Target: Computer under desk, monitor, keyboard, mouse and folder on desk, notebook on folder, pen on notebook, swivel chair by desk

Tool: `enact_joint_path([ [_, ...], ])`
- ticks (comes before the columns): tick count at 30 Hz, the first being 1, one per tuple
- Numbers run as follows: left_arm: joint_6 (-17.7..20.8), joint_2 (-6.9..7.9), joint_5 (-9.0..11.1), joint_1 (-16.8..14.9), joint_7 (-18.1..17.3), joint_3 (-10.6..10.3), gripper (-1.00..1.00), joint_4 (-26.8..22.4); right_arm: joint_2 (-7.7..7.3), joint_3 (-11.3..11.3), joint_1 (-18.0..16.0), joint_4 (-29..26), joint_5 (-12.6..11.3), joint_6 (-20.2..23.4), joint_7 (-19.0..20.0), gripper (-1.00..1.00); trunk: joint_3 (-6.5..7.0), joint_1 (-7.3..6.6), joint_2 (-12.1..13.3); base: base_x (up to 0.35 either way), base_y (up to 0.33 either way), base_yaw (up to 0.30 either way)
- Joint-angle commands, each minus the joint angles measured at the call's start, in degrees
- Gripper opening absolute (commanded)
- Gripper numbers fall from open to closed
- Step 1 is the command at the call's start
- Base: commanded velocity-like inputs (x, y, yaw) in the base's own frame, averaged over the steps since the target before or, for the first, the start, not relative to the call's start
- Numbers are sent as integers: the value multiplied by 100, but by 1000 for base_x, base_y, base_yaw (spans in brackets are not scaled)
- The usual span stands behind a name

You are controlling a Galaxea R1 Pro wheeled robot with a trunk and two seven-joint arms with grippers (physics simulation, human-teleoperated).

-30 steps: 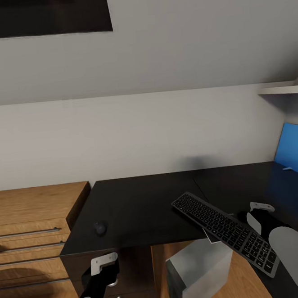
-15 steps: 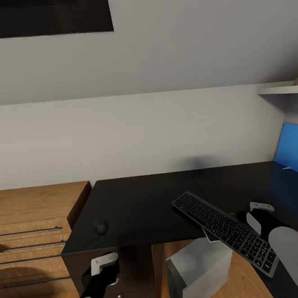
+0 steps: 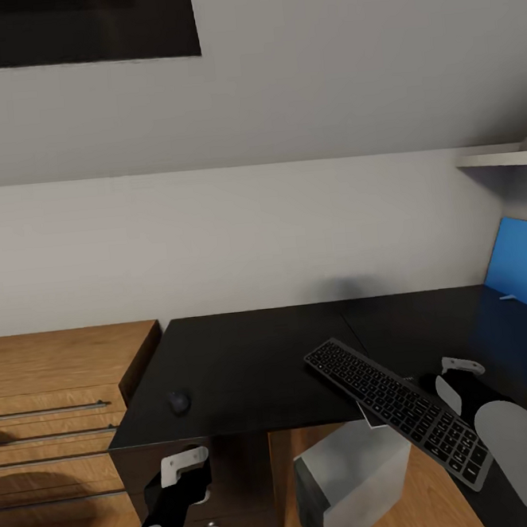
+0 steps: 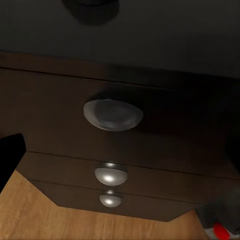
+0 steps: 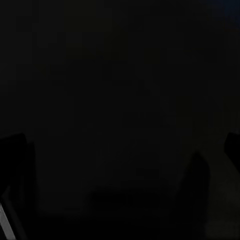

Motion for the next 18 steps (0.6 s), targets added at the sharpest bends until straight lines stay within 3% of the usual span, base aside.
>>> enact_joint_path([
  [1, 15, 1, 60, -1, 47, -8, 100, -10, 5, -25, 2, 52, -1, 53, 6, 100, -6, 0, -2, 0, 0, 0],
  [8, 14, 1, 58, -1, 47, -8, 100, -10, 37, -25, 2, 52, 1, 45, 6, 100, -6, 0, -2, 0, 0, 0],
  [18, 15, -4, 59, -1, 47, -17, 100, -10, 44, -25, 2, 50, -3, 30, 23, 100, 174, -219, 399, 0, 0, 0],
])
